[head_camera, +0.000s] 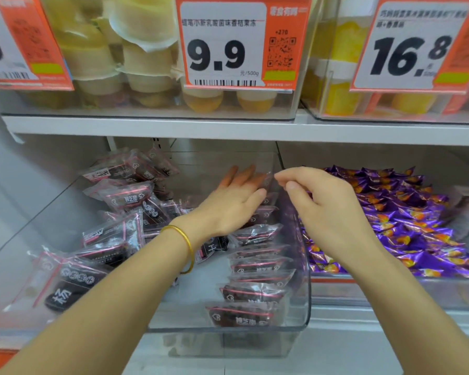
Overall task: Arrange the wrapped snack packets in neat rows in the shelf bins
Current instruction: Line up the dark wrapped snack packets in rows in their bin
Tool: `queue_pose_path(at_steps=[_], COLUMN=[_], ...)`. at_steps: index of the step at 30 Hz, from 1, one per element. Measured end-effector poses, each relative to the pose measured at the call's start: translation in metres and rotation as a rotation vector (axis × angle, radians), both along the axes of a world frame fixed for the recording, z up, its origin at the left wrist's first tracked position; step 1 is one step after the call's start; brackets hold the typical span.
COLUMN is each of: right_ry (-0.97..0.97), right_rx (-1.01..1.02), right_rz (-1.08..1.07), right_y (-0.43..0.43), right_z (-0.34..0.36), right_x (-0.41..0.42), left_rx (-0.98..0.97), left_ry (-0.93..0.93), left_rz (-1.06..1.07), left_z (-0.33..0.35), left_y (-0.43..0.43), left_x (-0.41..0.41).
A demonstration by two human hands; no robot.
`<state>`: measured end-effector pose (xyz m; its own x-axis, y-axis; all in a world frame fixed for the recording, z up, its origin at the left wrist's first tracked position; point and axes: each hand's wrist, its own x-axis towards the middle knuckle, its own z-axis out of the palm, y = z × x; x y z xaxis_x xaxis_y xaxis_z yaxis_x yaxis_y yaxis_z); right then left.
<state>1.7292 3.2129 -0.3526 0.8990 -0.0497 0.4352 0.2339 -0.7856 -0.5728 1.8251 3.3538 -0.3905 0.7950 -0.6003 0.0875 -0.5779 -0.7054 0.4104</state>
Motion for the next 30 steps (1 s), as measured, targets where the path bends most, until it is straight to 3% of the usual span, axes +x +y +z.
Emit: queue_pose_path(at_steps=[7,9,12,14,19,22,26,30], right_ry=[-0.067,-0.062,-0.049,-0.054,-0.069,-0.072,-0.057,-0.041], right_rx=[0.057,0.067,0.075,0.079,0.103,0.111,0.124,0.075], right_rz=[-0.031,-0.032,-0.018,-0.011,-0.019,-0.011,-0.020,-0.042], right_y=[0.005,0.007,0.009,0.009,0.011,0.012,0.012,0.017], right_z=[-0.003,-0.006,-0.009,-0.008,-0.010,-0.012,-0.012,-0.011], right_x=[0.004,0.005,0.003,0.002,0.000,-0.001,0.000,0.004], left_rx=[0.200,0.069,-0.459,-0.622,-0.763,-0.782,-0.900,-0.686], left_ry=[-0.085,-0.022,0.055,0.115,0.635,0.830,0.927,0.705], left_rz=[0.214,0.215,0.343,0.421,0.394,0.367,0.381,0.375], left_z=[-0.006,-0.002,0.021,0.029,0.007,0.001,0.002,-0.005], left_y=[-0.029,-0.027,-0.003,0.018,0.036,0.023,0.015,0.002], left_x=[0.010,0.011,-0.001,-0.028,-0.087,-0.097,-0.096,-0.090])
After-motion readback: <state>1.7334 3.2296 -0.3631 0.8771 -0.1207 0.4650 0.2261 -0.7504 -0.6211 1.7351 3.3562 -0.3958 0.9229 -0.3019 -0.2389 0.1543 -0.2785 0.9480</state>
